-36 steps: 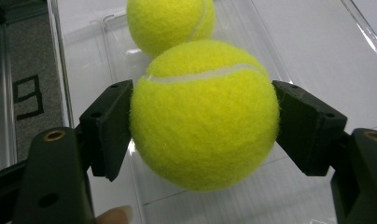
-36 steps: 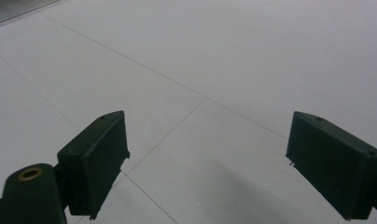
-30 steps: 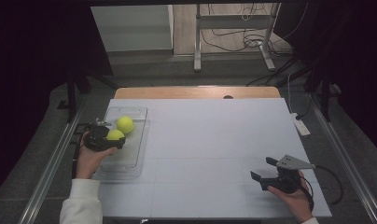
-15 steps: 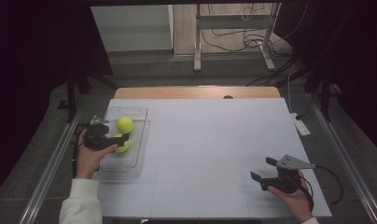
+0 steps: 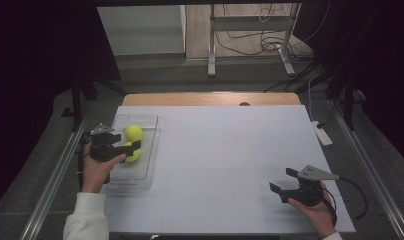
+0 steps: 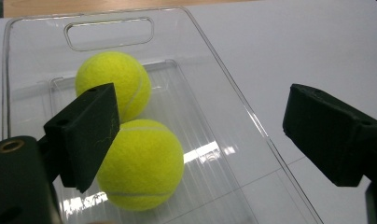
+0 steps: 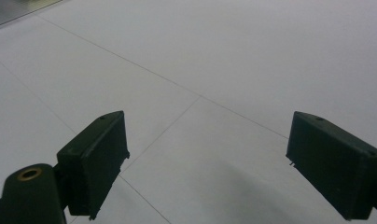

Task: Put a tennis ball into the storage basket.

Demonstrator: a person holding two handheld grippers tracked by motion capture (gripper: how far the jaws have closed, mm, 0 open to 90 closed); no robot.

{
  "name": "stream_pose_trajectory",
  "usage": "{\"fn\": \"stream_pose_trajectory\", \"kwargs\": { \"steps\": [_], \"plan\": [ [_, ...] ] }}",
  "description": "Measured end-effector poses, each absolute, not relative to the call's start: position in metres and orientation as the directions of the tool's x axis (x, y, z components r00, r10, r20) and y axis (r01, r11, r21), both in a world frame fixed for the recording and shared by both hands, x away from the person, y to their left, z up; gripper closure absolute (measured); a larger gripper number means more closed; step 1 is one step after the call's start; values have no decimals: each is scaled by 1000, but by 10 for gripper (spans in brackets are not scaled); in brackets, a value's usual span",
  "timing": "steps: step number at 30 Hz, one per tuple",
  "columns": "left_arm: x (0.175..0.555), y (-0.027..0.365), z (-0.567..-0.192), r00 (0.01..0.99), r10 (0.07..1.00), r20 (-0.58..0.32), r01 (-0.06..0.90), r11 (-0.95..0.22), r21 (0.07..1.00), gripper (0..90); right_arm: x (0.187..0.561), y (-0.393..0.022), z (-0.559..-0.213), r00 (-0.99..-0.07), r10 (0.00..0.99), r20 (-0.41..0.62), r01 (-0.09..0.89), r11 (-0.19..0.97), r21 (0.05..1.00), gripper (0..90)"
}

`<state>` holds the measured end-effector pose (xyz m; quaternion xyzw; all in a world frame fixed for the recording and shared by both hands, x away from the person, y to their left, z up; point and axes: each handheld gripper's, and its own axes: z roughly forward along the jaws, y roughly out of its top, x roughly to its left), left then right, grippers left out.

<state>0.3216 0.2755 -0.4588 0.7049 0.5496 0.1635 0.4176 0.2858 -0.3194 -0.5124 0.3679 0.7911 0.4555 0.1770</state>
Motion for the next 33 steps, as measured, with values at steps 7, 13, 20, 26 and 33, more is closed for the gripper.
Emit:
{"fn": "stream_pose_trajectory", "kwargs": {
  "steps": [7, 13, 20, 26, 33],
  "plan": [
    [315, 277, -461, 348, 906, -240, 641, -43, 767, 125, 285, -318, -512, -671, 739, 56, 416, 313, 854, 127],
    [311, 273, -462, 360, 904, -232, 632, -53, 773, 124, 285, -318, -512, -676, 735, 54, 415, 318, 853, 126],
    [303, 265, -463, 409, 887, -216, 601, -83, 795, 124, 283, -319, -511, -670, 741, 53, 415, 315, 854, 126],
    [293, 252, -465, 461, 867, -189, 573, -127, 810, 123, 280, -319, -510, -667, 744, 42, 411, 321, 853, 125],
    [279, 241, -468, 492, 851, -181, 551, -144, 822, 121, 279, -321, -509, -667, 744, 45, 409, 315, 857, 125]
  ]
}}
